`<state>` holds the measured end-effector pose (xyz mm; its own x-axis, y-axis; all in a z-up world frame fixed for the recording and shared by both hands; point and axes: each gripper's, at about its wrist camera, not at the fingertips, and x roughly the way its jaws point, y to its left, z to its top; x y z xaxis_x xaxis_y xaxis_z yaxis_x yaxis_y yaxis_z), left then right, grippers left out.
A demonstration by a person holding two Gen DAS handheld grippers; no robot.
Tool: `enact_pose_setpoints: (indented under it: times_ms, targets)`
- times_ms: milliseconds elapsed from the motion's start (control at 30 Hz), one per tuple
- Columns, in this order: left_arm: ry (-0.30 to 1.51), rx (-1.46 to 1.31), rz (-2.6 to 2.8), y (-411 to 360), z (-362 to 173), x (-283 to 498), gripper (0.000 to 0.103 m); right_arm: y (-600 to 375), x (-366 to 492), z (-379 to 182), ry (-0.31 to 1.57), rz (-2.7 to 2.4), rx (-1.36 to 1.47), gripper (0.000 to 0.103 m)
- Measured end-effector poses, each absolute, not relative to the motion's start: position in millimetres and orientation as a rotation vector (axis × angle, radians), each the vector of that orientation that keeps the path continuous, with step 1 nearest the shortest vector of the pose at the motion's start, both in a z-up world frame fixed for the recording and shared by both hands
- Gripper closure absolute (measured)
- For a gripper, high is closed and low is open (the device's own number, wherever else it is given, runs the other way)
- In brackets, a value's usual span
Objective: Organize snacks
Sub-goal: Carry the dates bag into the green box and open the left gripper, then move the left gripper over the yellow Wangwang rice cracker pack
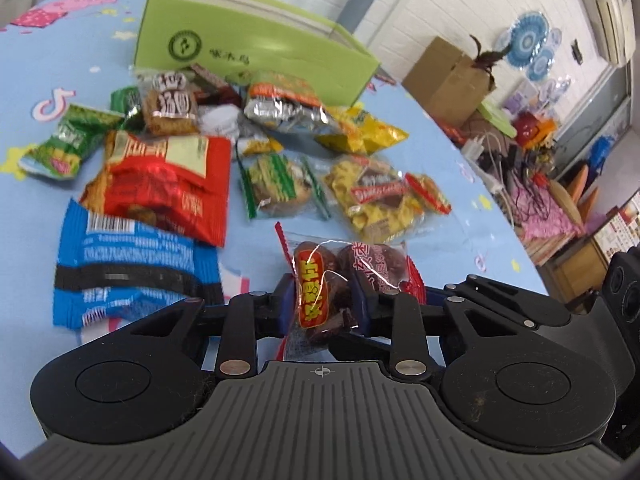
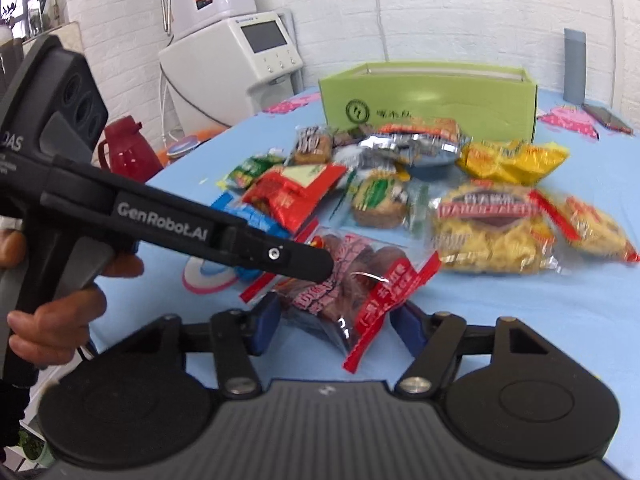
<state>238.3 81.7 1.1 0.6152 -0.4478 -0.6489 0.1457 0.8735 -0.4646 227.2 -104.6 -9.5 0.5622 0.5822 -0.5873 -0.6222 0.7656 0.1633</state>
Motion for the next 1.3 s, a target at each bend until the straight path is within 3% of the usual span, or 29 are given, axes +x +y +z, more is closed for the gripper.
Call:
enact_pose_setpoints:
  times_ms: [233, 467, 733, 800, 900, 967, 1133, 1300]
  targets:
    - [0.765, -0.384, -0.340, 90.3, 48.0, 289.2, 0.093, -92.8, 268.8, 30.1, 0.565, 0.711, -0.125, 0.030]
    - [0.694, -0.242, -0.273, 82.5, 110.1, 421.4, 0.096, -70.6, 385.9, 87.0, 0.492, 0.655, -0.268, 0.031]
    - [0.763, -0.243, -0.245, 83.7, 79.6, 541.6, 0.097, -60.9, 513.5, 76.1, 0.575, 0.604, -0.330, 0.031]
    - [0.783, -0.269, -0.256, 87.1, 69.7, 558.5, 0.095, -61.7, 531.7, 66.5, 0.585, 0.603, -0.317, 0.026]
    - [0.766, -0.279, -0.270, 92.4, 68.4, 558.0, 0.080, -69.5, 537.9, 63.3, 0.567, 0.592, -0.279, 0.020]
    - [0.731, -0.245, -0.268, 93.4, 74.1, 540.4, 0.073, -84.2, 524.1, 68.8, 0.531, 0.591, -0.265, 0.010]
    - [0.694, -0.202, -0.341, 84.0, 83.8, 478.5, 0.056, -134.9, 464.7, 69.2, 0.514, 0.558, -0.257, 0.010]
    - [0.743, -0.188, -0.454, 59.3, 64.8, 405.6, 0.053, -179.3, 404.5, 26.9, 0.642, 0.519, -0.207, 0.010]
